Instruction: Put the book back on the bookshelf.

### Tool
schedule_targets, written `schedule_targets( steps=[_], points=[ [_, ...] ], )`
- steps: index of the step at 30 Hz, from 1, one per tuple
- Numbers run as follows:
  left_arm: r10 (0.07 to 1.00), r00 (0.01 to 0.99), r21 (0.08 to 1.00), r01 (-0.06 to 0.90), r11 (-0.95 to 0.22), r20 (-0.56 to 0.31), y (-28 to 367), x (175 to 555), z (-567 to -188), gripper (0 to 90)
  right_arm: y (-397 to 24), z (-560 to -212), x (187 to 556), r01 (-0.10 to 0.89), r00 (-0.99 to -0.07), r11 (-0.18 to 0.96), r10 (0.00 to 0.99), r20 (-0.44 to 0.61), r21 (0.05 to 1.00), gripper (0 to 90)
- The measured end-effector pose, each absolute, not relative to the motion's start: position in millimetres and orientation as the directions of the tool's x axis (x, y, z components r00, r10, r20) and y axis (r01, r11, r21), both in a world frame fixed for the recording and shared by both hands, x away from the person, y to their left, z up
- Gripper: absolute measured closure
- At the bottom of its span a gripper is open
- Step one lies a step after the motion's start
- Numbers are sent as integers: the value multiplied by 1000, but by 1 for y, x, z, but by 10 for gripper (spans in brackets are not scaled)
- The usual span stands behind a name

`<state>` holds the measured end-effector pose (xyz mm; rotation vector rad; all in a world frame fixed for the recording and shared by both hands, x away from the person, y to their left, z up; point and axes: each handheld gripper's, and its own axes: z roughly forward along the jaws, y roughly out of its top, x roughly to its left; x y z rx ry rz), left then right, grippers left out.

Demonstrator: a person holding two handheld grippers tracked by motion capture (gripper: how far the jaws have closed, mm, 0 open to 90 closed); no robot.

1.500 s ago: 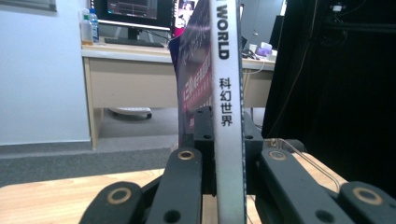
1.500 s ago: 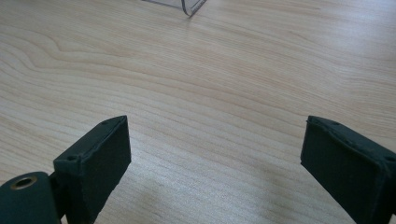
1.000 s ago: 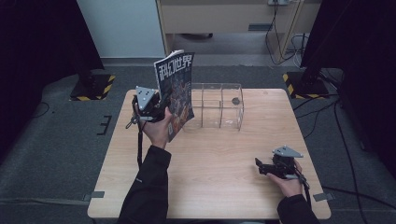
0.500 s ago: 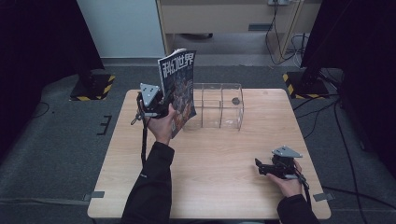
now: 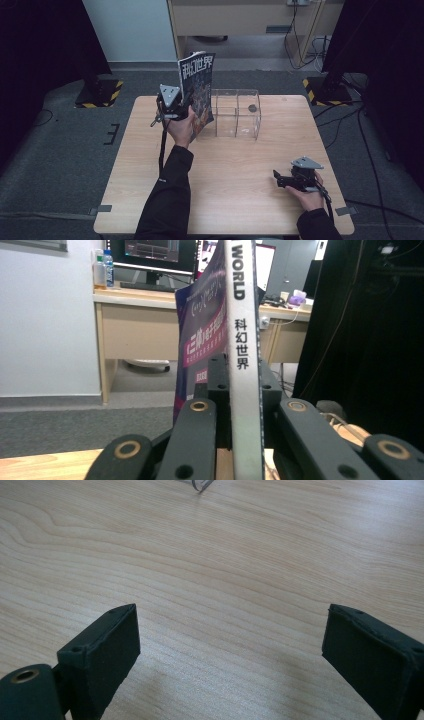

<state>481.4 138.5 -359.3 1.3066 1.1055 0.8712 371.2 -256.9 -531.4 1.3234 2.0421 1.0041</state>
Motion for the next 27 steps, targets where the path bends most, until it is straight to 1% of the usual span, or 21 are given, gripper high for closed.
schedule_targets(
  steps=[8,15,22,25,27],
  points=[
    [960,257,990,115,85,-112,133,492,-373,825,-257,-532,371,541,-400,257,916,-23,801,87],
    [966,244,992,111,64,-90,134,492,-385,825,-255,-533,371,536,-408,268,912,-32,801,89],
    [964,246,989,131,69,-100,136,491,-401,824,-254,-534,372,529,-409,273,912,-40,803,92],
    [963,247,989,125,78,-107,138,488,-407,824,-254,-534,372,528,-411,277,911,-44,803,93],
    [966,244,991,119,59,-86,137,487,-407,824,-254,-534,372,528,-410,277,911,-45,803,94]
  ],
)
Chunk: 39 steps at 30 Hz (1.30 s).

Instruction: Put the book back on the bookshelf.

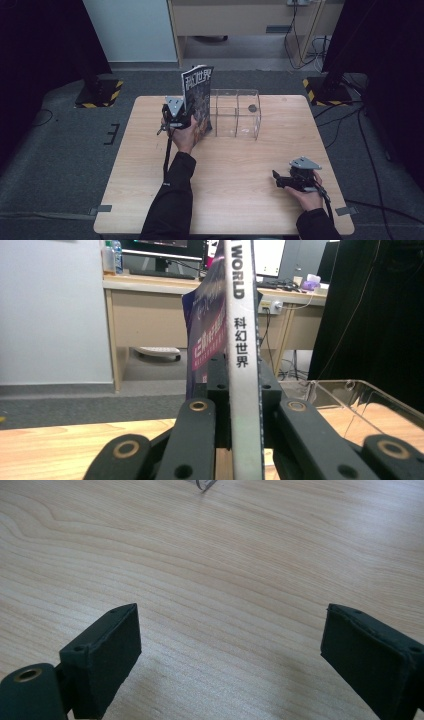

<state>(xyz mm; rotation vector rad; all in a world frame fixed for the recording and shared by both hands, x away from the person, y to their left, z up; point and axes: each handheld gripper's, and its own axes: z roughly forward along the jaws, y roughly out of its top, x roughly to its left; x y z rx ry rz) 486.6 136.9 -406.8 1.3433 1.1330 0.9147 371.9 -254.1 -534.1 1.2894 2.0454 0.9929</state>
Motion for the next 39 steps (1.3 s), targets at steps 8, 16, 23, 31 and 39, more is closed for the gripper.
schedule_targets(
  steps=[8,16,23,31,39],
  points=[
    [961,270,992,118,37,-68,140,475,-411,821,-253,-534,371,530,-412,280,910,-46,800,95],
    [946,318,987,160,15,-66,152,450,-417,819,-252,-534,371,528,-414,285,909,-51,800,97],
    [937,337,981,194,22,-88,163,427,-428,819,-251,-534,369,524,-416,291,907,-58,800,99],
    [936,339,978,205,28,-98,167,418,-434,812,-251,-534,369,524,-417,293,907,-59,800,99],
    [938,327,975,217,41,-112,163,423,-423,811,-251,-534,370,528,-416,292,907,-56,798,98]
  ],
)
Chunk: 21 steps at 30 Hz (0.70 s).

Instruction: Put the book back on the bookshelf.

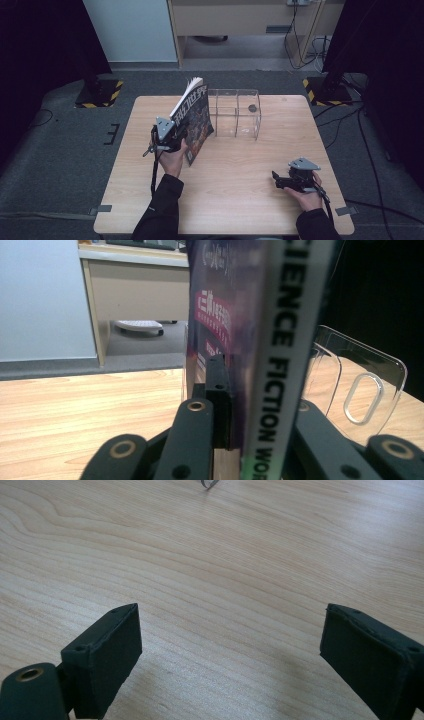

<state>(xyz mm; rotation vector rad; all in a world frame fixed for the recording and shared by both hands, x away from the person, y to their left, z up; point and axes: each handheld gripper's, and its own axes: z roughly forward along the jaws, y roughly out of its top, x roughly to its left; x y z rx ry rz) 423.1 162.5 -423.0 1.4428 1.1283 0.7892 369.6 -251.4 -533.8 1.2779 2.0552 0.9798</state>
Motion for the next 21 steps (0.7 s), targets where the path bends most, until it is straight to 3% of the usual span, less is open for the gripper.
schedule_targets(
  steps=[21],
  points=[
    [953,278,987,141,82,-119,146,465,-406,824,-253,-535,371,532,-423,300,904,-58,792,99]
  ],
)
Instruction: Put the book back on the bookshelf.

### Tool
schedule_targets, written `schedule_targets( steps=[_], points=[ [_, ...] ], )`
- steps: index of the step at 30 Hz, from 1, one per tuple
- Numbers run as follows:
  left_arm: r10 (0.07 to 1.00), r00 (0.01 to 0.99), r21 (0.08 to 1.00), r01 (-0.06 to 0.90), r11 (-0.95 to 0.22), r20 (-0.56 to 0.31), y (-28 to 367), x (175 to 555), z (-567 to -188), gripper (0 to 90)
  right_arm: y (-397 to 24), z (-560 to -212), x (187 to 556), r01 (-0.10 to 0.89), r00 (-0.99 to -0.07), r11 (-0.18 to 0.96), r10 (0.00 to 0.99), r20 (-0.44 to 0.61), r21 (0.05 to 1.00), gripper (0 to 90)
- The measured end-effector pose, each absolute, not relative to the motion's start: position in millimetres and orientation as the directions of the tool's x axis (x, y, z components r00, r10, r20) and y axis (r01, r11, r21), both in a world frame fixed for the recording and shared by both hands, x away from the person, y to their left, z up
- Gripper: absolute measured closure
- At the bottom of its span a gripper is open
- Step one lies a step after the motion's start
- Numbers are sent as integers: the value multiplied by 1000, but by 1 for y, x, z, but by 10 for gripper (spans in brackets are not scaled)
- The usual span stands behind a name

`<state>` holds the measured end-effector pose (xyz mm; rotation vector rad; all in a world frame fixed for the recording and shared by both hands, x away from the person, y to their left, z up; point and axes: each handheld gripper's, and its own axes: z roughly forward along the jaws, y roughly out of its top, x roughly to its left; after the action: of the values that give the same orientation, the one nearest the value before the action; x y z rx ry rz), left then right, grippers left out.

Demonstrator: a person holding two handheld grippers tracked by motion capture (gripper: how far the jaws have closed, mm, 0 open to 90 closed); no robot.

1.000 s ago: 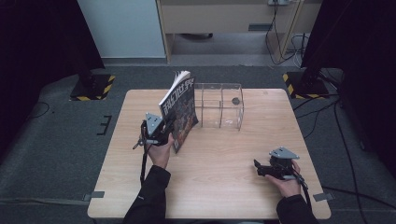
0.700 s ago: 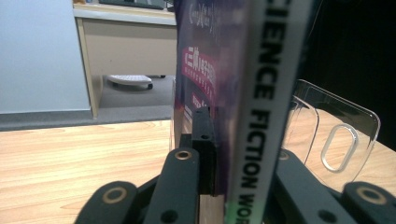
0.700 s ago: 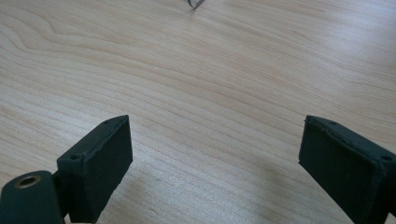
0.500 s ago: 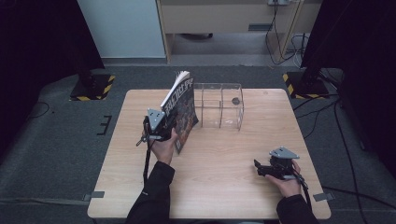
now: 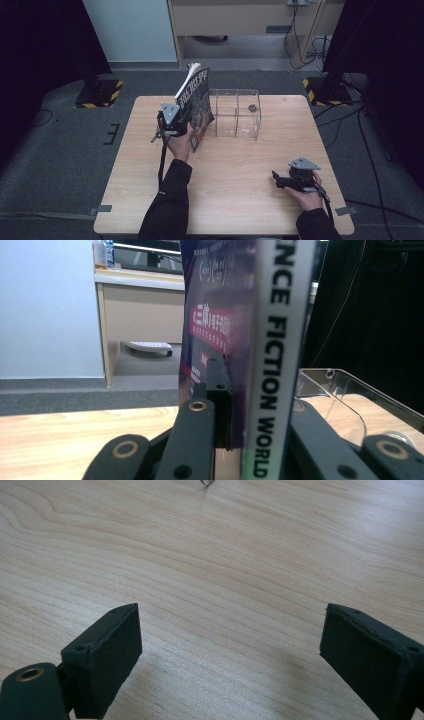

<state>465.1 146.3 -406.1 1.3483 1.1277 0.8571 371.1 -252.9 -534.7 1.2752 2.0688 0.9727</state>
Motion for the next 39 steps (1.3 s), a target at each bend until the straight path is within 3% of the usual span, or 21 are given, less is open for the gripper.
schedule_targets(
  steps=[22,39],
  points=[
    [963,244,986,146,80,-114,138,498,-419,822,-254,-535,372,529,-419,298,906,-61,795,105],
    [947,299,979,198,56,-115,147,477,-426,795,-253,-535,370,526,-419,300,906,-65,796,105]
  ],
)
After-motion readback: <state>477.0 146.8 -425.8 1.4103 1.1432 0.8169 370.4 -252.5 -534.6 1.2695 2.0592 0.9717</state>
